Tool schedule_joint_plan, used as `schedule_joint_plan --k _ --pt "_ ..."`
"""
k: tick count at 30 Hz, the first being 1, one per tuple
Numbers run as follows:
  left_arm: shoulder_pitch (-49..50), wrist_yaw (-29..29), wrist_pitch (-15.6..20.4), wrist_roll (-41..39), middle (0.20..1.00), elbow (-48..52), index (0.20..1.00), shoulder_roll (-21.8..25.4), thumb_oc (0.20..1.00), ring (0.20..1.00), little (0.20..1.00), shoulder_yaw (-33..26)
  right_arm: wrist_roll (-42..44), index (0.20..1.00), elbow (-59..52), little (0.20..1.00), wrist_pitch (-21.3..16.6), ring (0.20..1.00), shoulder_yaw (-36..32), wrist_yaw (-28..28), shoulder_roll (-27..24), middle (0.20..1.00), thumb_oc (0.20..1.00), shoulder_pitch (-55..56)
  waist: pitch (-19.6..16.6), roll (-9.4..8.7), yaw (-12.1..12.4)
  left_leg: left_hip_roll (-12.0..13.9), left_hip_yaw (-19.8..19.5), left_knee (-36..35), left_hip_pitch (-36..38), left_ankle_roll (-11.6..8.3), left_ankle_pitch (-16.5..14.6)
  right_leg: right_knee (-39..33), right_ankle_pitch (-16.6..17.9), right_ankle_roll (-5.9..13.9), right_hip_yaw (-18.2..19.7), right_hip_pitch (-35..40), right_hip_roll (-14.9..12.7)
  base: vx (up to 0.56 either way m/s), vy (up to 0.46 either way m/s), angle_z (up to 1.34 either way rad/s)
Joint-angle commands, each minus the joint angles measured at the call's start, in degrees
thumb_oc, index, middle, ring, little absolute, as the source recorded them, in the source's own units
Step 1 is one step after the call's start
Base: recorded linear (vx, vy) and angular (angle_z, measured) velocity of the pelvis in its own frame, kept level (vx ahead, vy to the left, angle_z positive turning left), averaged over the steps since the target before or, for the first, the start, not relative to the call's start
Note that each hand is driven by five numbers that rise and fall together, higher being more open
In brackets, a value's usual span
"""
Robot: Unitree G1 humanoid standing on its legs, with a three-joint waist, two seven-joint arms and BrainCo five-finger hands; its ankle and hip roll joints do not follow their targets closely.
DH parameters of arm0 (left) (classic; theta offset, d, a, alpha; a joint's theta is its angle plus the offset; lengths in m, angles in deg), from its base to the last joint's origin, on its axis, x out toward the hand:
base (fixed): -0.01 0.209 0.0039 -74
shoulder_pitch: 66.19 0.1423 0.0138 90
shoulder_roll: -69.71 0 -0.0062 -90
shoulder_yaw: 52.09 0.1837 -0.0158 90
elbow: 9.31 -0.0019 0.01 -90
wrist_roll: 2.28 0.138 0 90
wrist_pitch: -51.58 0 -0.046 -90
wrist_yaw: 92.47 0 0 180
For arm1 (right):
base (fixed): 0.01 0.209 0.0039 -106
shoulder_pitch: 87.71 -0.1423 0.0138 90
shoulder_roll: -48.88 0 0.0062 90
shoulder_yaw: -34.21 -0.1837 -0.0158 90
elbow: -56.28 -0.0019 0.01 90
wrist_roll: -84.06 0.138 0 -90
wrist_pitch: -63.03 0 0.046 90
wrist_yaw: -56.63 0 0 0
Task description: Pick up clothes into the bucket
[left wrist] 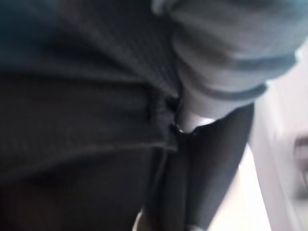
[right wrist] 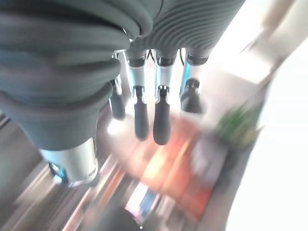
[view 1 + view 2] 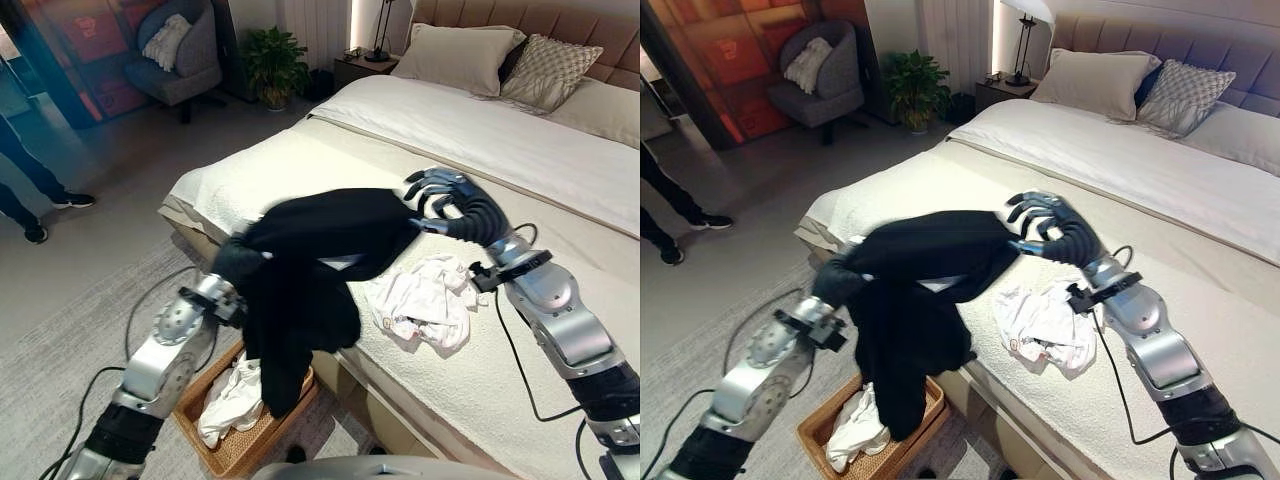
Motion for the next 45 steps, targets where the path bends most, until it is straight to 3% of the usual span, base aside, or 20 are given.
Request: schedule_joint_plan --k 1,4,6,9,15,19,25,26,31,34,39,42,45 --pt "0.73 -3.50 6.39 4.61 0.200 -1.73 0.200 6.77 0.200 0.200 0.200 -7.13 -0.46 1.000 4.39 1.000 -0.46 1.000 -2.64 -0.77 -0.46 1.000 1.000 1.48 -2.18 -3.12 0.92 -1.18 -0.29 2.54 -0.56 -0.02 -4.70 2.09 -0.71 3.48 0.30 -0.72 -4.41 -0.03 0.017 0.05" --pt "2.78 -5.65 6.41 10.01 0.200 -2.33 0.200 3.83 0.200 0.200 0.200 -8.45 -1.88 1.000 9.24 1.000 0.21 1.000 -1.28 -0.35 4.17 1.000 1.000 5.80 -1.05 -3.02 0.86 -1.30 -0.34 2.87 -1.20 0.04 -4.68 2.37 -0.69 3.40 0.23 -1.22 -4.54 -0.05 0.012 0.05" --pt "4.53 -9.06 6.43 20.81 0.200 -2.77 0.200 1.85 0.200 0.200 0.200 -9.70 -4.68 1.000 15.29 1.000 0.55 1.000 -0.73 -1.49 7.67 1.000 1.000 9.03 0.05 -2.93 0.66 -1.39 -0.31 3.07 -1.79 0.08 -4.68 2.59 -0.72 3.40 0.24 -1.79 -4.61 -0.05 0.019 0.11" --pt "4.94 -11.71 6.37 26.72 0.200 -4.72 0.200 1.38 0.200 0.200 0.200 -9.91 -6.57 1.000 21.10 1.000 0.70 1.000 0.39 -2.78 9.65 1.000 1.000 10.23 0.75 -2.91 0.39 -1.44 -0.16 3.39 -2.21 0.06 -4.75 2.87 -0.63 3.48 0.28 -2.28 -4.73 -0.04 0.019 0.04" --pt "3.48 -15.17 5.87 30.28 0.200 -12.91 0.200 0.28 0.200 0.200 0.200 -8.75 -9.32 1.000 30.67 1.000 0.71 1.000 1.18 -5.23 12.25 1.000 1.000 13.46 4.08 -2.75 -0.94 -1.77 0.41 5.29 -5.23 0.19 -4.75 4.55 -0.16 3.66 1.00 -5.65 -5.11 -0.10 0.028 -0.01" --pt "0.31 -21.03 5.85 33.70 0.200 -21.37 0.200 0.66 0.200 0.200 0.200 -7.35 -9.68 1.000 35.54 1.000 -0.31 1.000 1.73 -7.20 13.78 1.000 1.000 15.07 7.16 -3.21 -2.33 -2.03 1.09 7.38 -8.89 0.45 -4.53 6.97 0.38 3.69 2.31 -10.25 -5.23 -0.13 0.038 -0.09" --pt "-3.23 -25.14 6.93 32.78 0.200 -28.11 0.200 0.57 0.200 0.200 0.200 -5.79 -10.27 1.000 40.27 1.000 -1.13 1.000 2.74 -9.55 14.69 1.000 1.000 15.10 8.95 -3.89 -3.07 -1.92 1.86 9.27 -12.43 0.45 -4.27 8.94 0.78 3.72 3.10 -14.34 -5.23 -0.09 0.024 -0.12" --pt "-5.08 -27.92 7.75 32.31 0.200 -31.47 0.200 0.25 0.200 0.200 0.200 -5.03 -10.23 1.000 42.18 1.000 -1.66 1.000 3.61 -10.72 15.46 1.000 1.000 14.98 9.91 -4.21 -3.41 -1.80 2.03 9.92 -13.76 0.41 -4.13 9.79 0.86 3.69 3.44 -15.77 -5.25 -0.06 0.021 -0.11" --pt "-9.64 -31.21 7.84 33.09 0.200 -40.31 0.200 3.47 0.200 0.200 0.200 -2.41 -10.16 1.000 45.21 1.000 -3.06 1.000 5.88 -12.63 16.06 1.000 1.000 14.48 12.40 -5.09 -4.10 -1.65 2.54 11.54 -16.61 0.45 -3.86 11.35 1.11 3.77 4.15 -18.99 -5.33 -0.05 0.017 -0.09" --pt "-12.43 -32.66 6.82 36.97 0.200 -46.21 0.200 8.78 0.200 0.200 0.200 1.50 -9.88 1.000 44.91 1.000 -4.32 1.000 7.94 -13.73 15.44 1.000 1.000 13.89 15.11 -5.91 -4.66 -1.79 3.26 14.29 -19.36 0.57 -4.15 13.01 1.28 3.82 5.15 -21.79 -5.36 -0.07 0.015 -0.11" --pt "-14.57 -33.04 6.17 38.37 0.200 -49.71 0.200 11.15 0.200 0.200 0.200 4.31 -9.00 1.000 43.82 1.000 -5.62 1.000 8.85 -14.43 15.10 1.000 1.000 13.40 17.44 -6.57 -5.04 -2.05 3.69 17.99 -23.09 0.92 -4.95 15.56 1.08 3.69 6.06 -25.29 -5.51 -0.06 0.013 -0.10" --pt "-16.56 -34.37 5.89 37.90 0.200 -51.16 0.200 11.99 0.200 0.200 0.200 5.34 -7.40 1.000 41.34 1.000 -6.69 1.000 10.40 -15.34 14.44 1.000 1.000 12.40 21.07 -7.06 -5.50 -2.41 4.17 28.57 -31.89 1.96 -8.41 22.01 -0.27 2.81 8.14 -32.76 -5.19 -0.09 0.025 -0.04" --pt "-17.20 -34.98 5.42 38.13 0.200 -51.45 0.200 12.32 0.200 0.200 0.200 5.85 -7.40 1.000 40.18 1.000 -7.12 1.000 11.10 -16.05 14.13 1.000 1.000 12.23 22.21 -6.88 -5.45 -2.24 4.06 32.97 -35.56 2.51 -9.95 25.65 -1.41 2.36 8.78 -36.20 -4.89 -0.06 0.034 -0.06"
